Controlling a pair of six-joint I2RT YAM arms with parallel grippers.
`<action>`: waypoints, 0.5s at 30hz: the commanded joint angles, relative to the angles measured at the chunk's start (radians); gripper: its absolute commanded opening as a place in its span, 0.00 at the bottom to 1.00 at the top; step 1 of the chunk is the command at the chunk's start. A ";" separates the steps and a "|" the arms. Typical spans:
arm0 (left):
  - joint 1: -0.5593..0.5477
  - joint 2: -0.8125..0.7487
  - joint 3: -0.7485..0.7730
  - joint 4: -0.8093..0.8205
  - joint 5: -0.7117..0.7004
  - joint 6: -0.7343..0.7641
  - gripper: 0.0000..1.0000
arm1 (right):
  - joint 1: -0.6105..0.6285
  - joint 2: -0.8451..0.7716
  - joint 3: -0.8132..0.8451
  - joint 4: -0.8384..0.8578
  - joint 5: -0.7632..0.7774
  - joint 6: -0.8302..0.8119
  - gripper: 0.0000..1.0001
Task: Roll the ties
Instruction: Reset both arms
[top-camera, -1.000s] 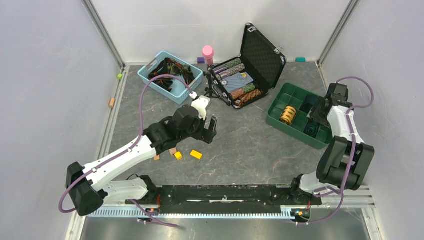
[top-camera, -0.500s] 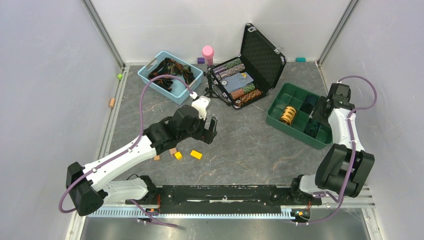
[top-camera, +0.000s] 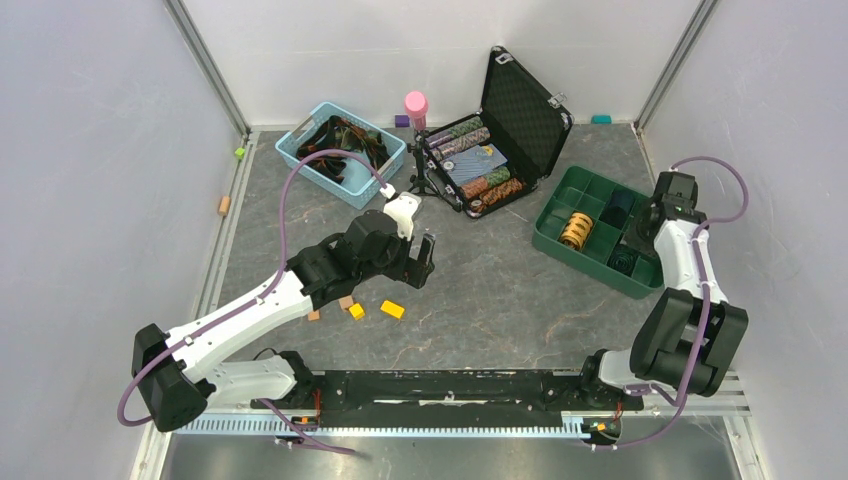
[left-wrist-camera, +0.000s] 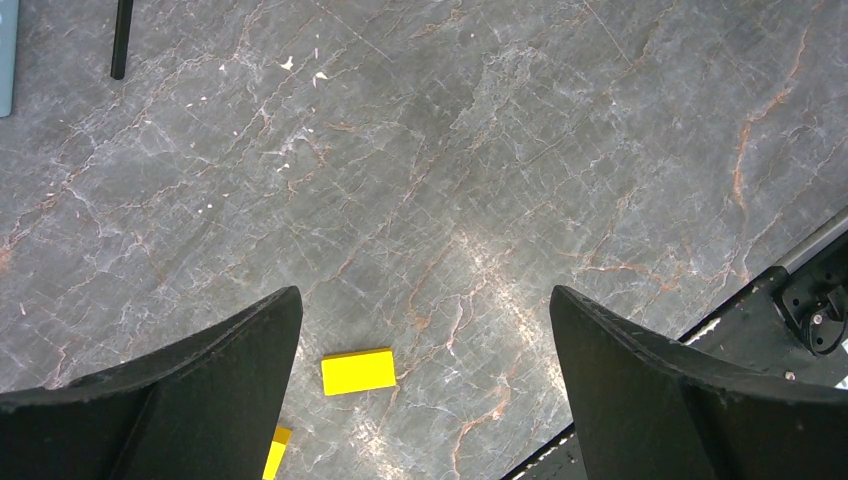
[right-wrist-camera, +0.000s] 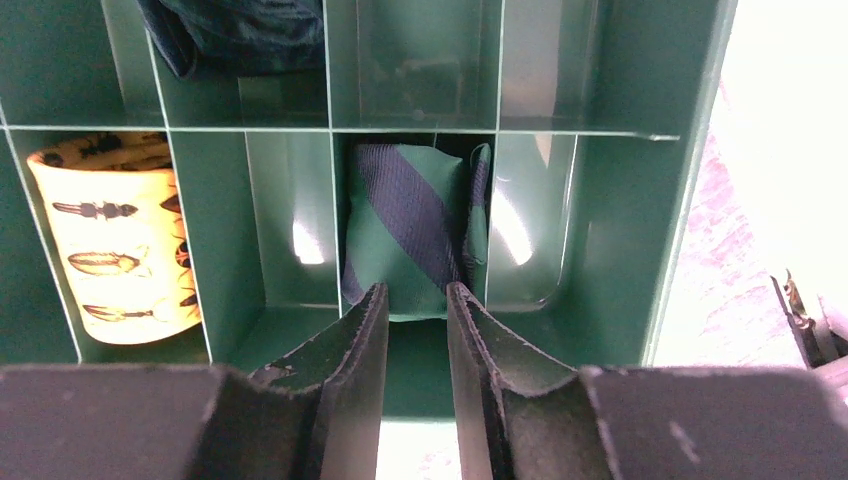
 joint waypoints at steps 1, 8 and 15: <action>0.006 -0.011 0.018 0.019 0.015 0.039 1.00 | 0.015 -0.016 -0.029 0.014 0.002 -0.011 0.33; 0.007 -0.008 0.019 0.019 0.020 0.039 1.00 | 0.035 -0.037 -0.064 0.000 0.007 -0.009 0.32; 0.008 -0.010 0.017 0.016 0.007 0.032 1.00 | 0.035 -0.091 -0.015 0.004 0.027 -0.007 0.32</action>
